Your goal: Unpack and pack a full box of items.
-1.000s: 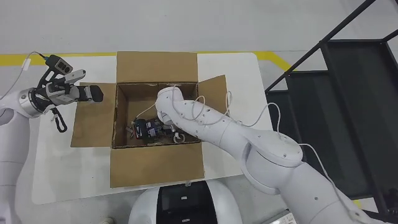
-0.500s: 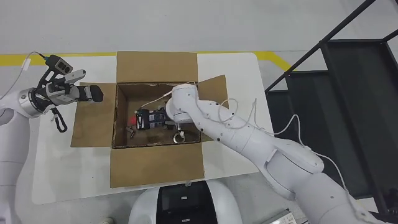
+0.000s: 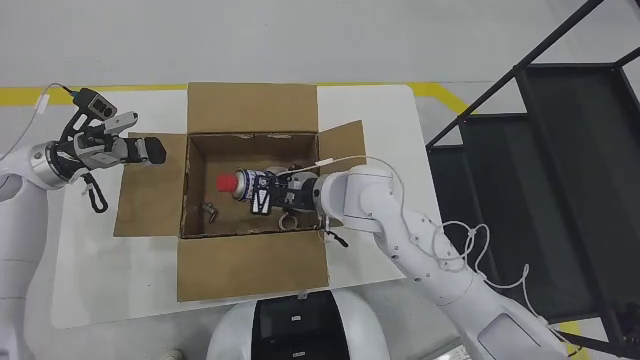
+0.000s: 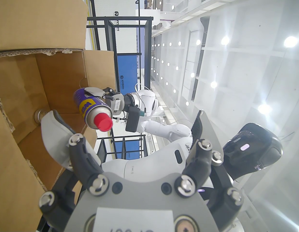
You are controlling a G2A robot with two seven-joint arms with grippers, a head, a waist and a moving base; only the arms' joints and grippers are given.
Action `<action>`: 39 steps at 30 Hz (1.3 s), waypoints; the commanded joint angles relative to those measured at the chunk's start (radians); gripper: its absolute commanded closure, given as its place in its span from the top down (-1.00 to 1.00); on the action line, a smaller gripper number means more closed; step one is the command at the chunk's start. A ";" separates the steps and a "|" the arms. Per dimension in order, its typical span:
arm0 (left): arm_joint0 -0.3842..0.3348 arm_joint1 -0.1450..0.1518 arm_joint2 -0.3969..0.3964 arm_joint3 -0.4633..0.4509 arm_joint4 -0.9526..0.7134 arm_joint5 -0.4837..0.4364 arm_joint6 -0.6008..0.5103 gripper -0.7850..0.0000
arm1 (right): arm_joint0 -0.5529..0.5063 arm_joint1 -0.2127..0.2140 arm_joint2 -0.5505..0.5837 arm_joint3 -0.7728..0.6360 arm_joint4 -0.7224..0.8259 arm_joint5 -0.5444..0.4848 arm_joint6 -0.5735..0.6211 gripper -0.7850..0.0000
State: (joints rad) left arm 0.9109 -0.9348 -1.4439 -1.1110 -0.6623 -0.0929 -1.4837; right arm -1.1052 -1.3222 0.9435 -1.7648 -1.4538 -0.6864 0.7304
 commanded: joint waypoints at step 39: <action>0.000 0.000 0.000 0.000 0.000 0.000 0.000 1.00 | -0.022 0.003 0.022 -0.008 0.069 -0.020 -0.100 -1.00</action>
State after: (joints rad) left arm 0.9109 -0.9348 -1.4439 -1.1110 -0.6623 -0.0929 -1.4837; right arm -1.1198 -1.3206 0.9547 -1.7707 -1.4356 -0.6902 0.6945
